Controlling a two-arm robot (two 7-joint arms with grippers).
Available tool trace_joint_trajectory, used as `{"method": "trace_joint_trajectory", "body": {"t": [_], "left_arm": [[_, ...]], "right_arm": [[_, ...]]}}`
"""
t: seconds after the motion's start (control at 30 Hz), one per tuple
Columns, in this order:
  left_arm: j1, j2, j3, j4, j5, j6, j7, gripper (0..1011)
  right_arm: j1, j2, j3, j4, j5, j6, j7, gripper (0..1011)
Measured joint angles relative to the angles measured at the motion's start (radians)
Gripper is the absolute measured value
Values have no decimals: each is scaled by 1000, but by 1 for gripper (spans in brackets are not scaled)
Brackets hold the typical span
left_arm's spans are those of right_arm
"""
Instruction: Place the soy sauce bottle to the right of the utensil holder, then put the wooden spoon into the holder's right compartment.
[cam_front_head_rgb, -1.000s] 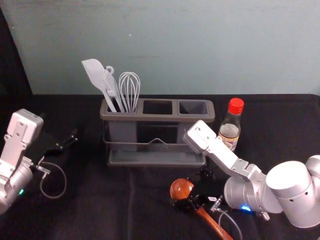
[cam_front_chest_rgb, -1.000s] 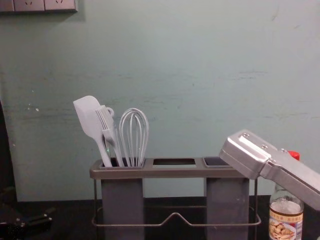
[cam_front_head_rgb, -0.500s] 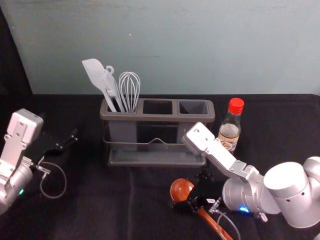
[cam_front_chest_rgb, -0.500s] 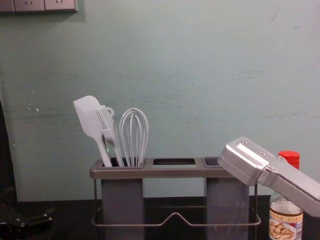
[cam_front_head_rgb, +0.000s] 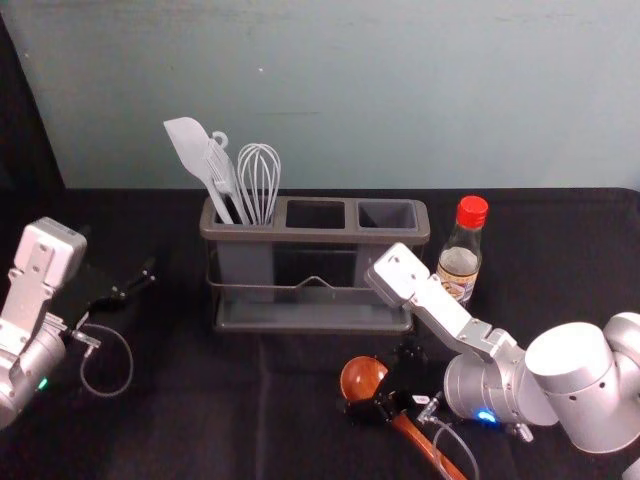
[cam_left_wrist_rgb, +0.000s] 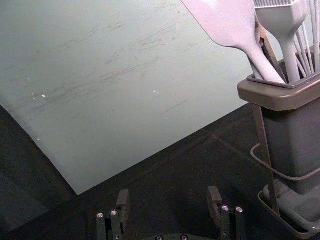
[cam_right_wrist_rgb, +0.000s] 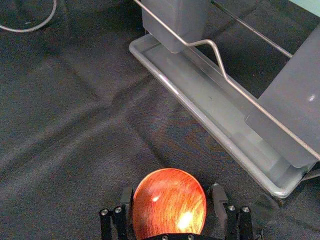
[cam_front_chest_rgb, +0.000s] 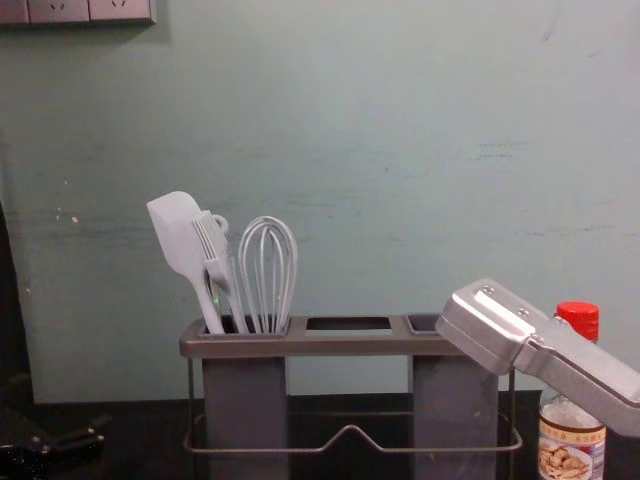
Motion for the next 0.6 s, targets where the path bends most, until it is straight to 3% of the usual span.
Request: {"method": "trace_joint_trajectory", "body": {"t": [0.33,0.6], "left_arm": [[0,0,0,0,0,0,0,1011],[0,0,0,0,0,0,0,1011]], "right_arm": [[0,3,-2,-4,1,2,-1,996],[0,3,-3,-6,2,3,-1,841]]}}
